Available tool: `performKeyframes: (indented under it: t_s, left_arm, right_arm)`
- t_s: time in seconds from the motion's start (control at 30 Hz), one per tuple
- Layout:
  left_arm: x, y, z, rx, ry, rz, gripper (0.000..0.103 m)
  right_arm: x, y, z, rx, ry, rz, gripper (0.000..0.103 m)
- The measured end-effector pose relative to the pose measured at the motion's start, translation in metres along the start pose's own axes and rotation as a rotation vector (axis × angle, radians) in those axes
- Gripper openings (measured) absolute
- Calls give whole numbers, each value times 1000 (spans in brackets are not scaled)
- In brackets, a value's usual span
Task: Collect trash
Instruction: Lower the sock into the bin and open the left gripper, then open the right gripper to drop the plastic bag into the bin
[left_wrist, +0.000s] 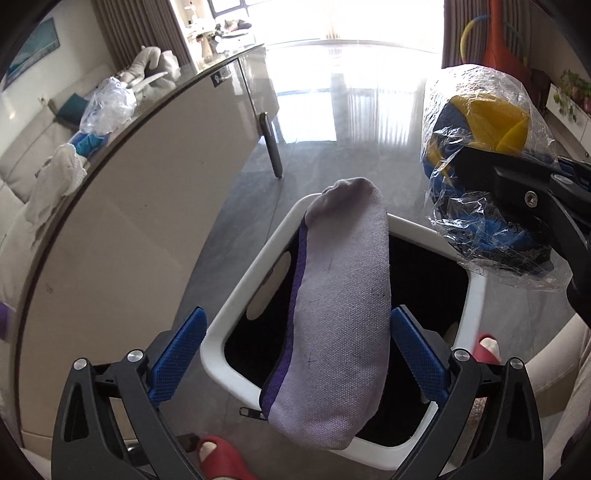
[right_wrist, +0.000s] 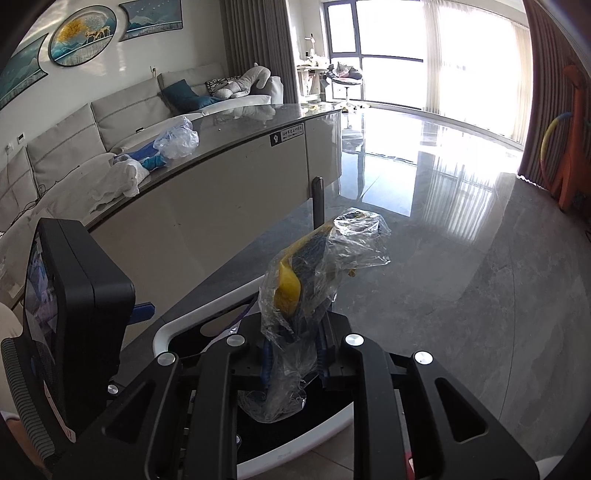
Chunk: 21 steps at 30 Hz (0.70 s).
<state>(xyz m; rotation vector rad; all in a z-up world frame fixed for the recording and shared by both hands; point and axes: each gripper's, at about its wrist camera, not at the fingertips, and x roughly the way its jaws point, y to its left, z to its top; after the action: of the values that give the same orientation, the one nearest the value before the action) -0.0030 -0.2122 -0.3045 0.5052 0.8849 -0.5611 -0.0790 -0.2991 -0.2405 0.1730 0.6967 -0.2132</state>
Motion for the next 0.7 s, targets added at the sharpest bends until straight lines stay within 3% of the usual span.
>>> performKeyframes:
  t_s: [0.43,0.7]
  left_arm:
    - [-33,40,7,-110,-69,17,98]
    - [-46,60,9,-149,-100,62,98]
  right_arm:
    - [-3,3,5,-5,-9,6,20]
    - [10,21,2,-23,20,62,21]
